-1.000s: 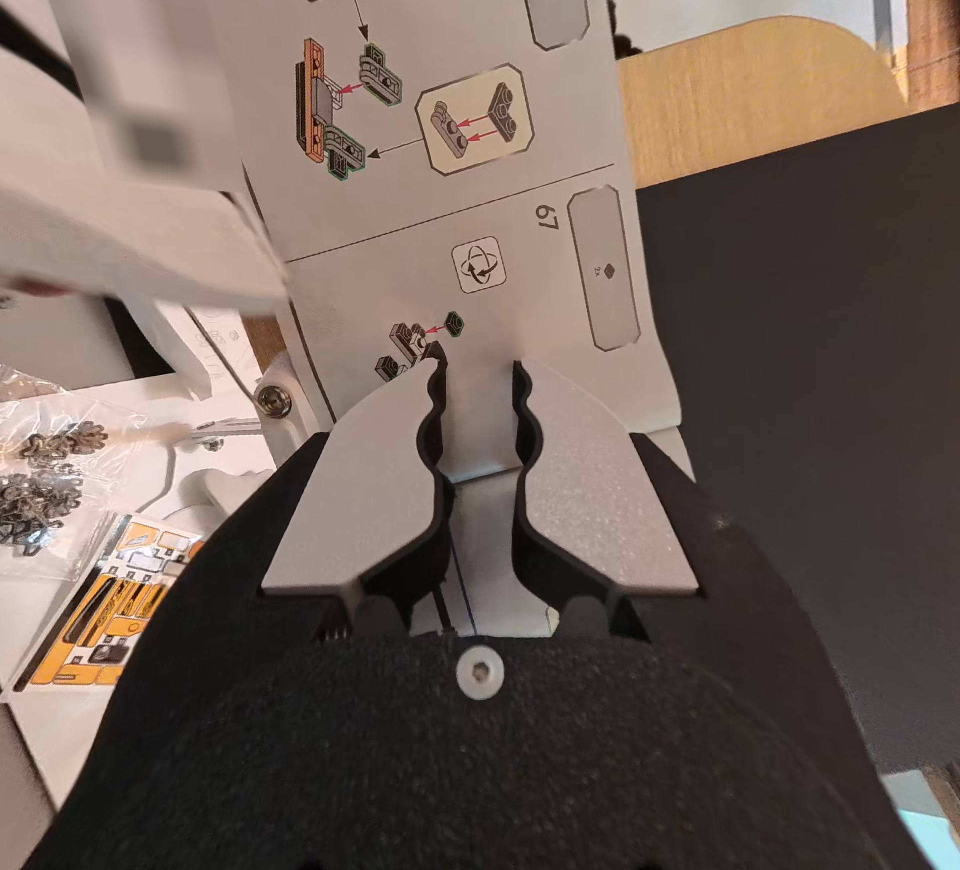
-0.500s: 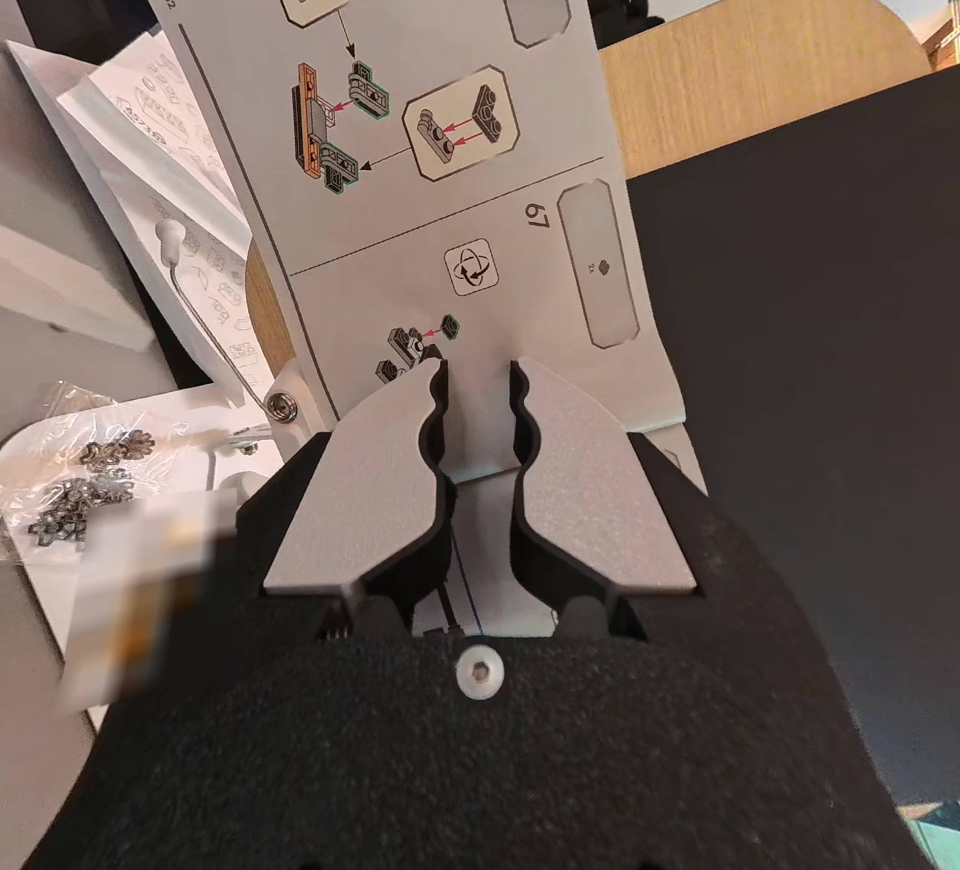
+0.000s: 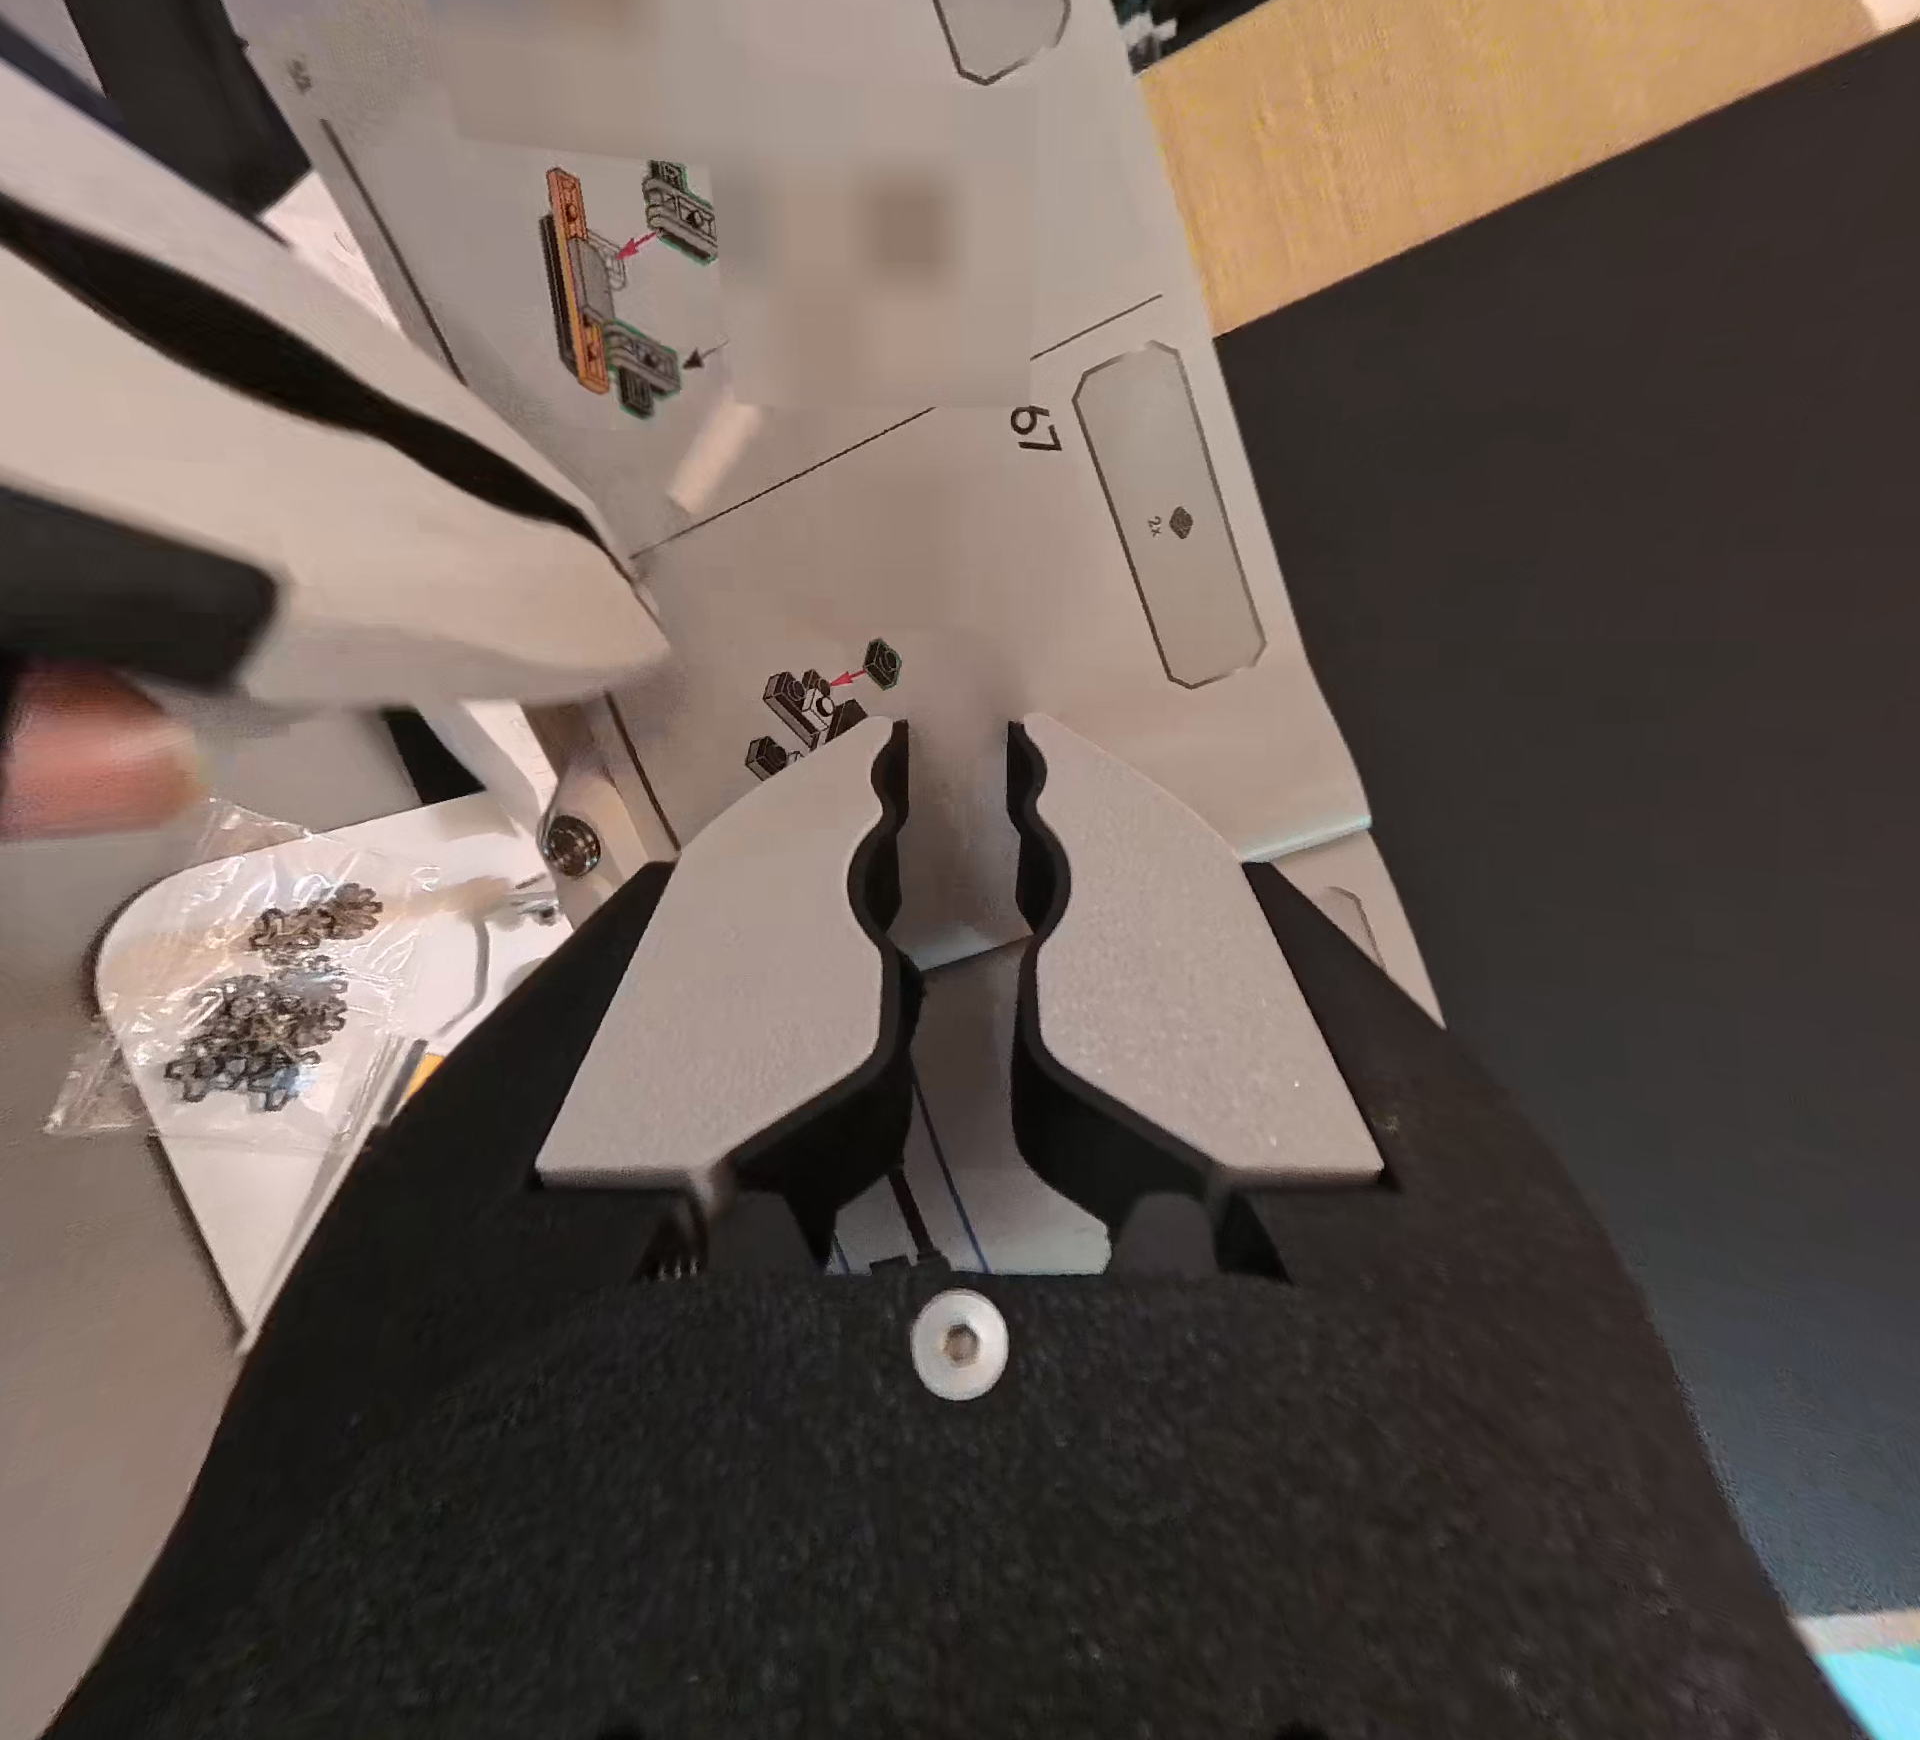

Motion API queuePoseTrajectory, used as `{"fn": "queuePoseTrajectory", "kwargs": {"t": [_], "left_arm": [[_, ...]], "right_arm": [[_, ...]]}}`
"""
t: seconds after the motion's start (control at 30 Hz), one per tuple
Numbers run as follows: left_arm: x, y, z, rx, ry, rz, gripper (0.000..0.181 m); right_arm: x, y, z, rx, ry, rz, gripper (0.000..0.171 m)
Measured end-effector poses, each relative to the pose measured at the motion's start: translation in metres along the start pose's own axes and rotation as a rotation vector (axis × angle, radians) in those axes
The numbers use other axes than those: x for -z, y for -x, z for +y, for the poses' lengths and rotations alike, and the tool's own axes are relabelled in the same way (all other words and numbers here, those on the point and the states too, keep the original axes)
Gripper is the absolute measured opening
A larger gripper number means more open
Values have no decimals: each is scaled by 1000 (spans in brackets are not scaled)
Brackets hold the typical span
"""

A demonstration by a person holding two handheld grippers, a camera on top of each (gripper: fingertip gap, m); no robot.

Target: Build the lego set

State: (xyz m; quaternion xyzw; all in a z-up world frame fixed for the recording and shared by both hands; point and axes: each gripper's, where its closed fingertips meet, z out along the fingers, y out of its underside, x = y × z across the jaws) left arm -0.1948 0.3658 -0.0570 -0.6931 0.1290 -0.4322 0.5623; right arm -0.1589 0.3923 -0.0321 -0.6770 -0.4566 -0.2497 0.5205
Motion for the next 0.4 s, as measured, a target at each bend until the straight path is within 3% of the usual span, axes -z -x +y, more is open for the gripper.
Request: {"fn": "queuePoseTrajectory", "kwargs": {"t": [0.2, 0.4], "left_arm": [[-21, -21, 2, -619, 153, -45, 1], [-26, -15, 3, -725, 245, 3, 1]], "right_arm": [[1, -2, 2, -119, -23, -68, 16], [30, -13, -2, -293, -154, -158, 21]]}}
